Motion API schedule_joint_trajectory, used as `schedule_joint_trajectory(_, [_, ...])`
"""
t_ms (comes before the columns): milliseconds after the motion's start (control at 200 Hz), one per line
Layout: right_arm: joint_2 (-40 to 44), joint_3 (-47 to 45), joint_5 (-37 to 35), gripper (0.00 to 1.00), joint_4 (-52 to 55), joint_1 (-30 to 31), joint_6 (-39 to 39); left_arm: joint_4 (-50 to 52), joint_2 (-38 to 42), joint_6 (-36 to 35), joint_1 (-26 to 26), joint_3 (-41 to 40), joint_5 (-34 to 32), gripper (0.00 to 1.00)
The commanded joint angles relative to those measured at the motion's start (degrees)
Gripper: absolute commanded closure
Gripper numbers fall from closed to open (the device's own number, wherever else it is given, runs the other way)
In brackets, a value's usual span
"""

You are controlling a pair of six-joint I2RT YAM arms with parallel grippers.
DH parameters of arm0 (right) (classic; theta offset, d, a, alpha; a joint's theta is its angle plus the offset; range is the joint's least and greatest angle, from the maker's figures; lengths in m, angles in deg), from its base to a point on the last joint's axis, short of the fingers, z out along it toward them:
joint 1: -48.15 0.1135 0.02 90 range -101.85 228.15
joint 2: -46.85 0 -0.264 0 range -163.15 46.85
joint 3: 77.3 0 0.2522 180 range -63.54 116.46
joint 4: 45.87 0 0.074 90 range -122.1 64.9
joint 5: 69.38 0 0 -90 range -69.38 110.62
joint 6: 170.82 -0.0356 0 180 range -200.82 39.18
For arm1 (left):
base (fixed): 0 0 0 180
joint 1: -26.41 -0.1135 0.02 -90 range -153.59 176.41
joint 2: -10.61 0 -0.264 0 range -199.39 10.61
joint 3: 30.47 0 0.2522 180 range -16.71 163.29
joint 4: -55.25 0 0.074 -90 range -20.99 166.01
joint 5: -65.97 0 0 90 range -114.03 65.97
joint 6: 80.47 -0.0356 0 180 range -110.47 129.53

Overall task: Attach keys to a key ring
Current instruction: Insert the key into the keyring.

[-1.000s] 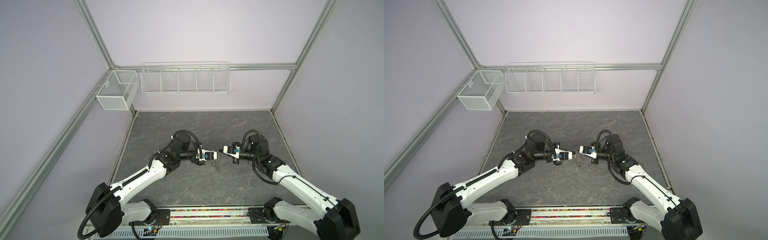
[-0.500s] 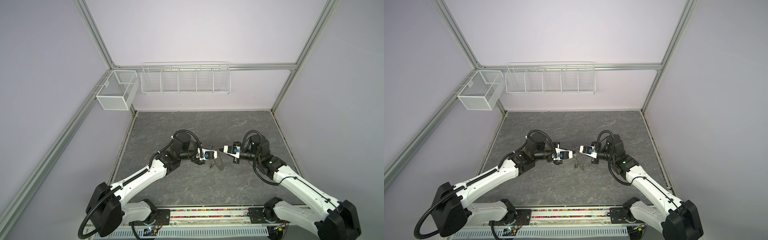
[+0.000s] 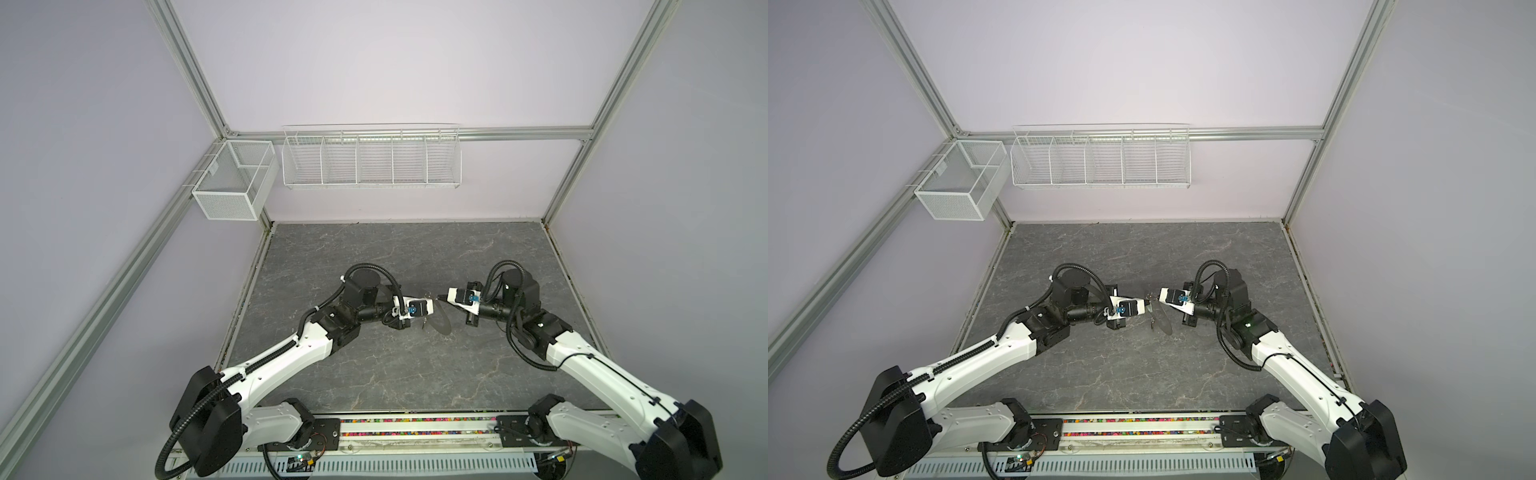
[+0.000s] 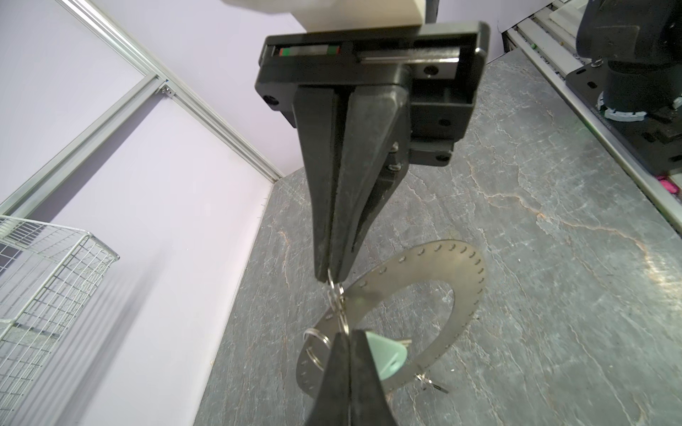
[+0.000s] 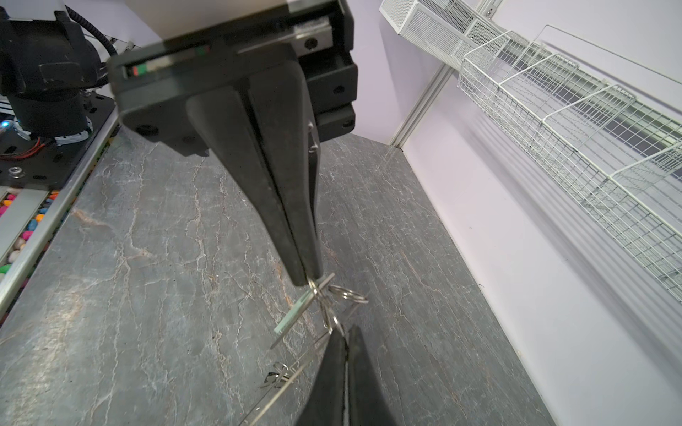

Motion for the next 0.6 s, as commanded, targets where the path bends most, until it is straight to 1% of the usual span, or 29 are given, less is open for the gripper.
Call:
schedule_joint_trajectory(0, [0.0, 0.4, 0.2, 0.93, -4.2, -0.6, -2.0, -1.1, 0.7, 2.8, -0.5, -2.2, -1.9, 0.93])
schedule_joint_trajectory(35, [-0.3, 0.5, 0.4, 0.93, -4.0, -0.6, -2.0, -1.3, 0.9, 3.1, -0.7, -2.5, -2.1, 0.84])
schedule_joint_trajectory(70, [-0.6, 0.8, 0.8, 0.93, -3.8, -0.6, -2.0, -1.4, 1.2, 3.4, -0.9, -2.6, -2.3, 0.78])
schedule_joint_trajectory(130, [-1.3, 1.6, 1.7, 0.93, -2.5, -0.6, -1.4, -1.9, 1.9, 4.1, -1.3, -2.9, -2.9, 0.71])
schedule_joint_trajectory(190, [-1.9, 2.3, 2.4, 0.93, -1.3, -0.6, -0.9, -3.1, 2.7, 5.3, -1.8, -3.2, -3.4, 0.61])
schedule_joint_trajectory(285, [-2.5, 2.6, 2.8, 0.93, -1.5, -0.7, -0.9, -4.1, 3.7, 7.5, -2.2, -3.0, -3.9, 0.54])
schedule_joint_trajectory(335, [-2.7, 2.8, 2.8, 0.93, -1.4, -0.7, -1.0, -4.3, 3.9, 9.1, -2.3, -2.4, -3.7, 0.53])
schedule_joint_trajectory(405, [-3.2, 3.1, 2.9, 0.93, -1.4, -0.8, -1.3, -3.2, 3.5, 10.4, -2.3, -0.9, -1.7, 0.53])
schedule_joint_trajectory(525, [-3.7, 3.5, 3.3, 0.93, -1.8, -1.0, -2.2, -1.4, 2.0, 12.7, -2.3, 1.5, 3.7, 0.54])
schedule_joint_trajectory(595, [-3.7, 3.6, 3.4, 0.93, -2.0, -1.1, -2.6, -1.2, 1.0, 13.9, -2.3, 2.4, 5.6, 0.54])
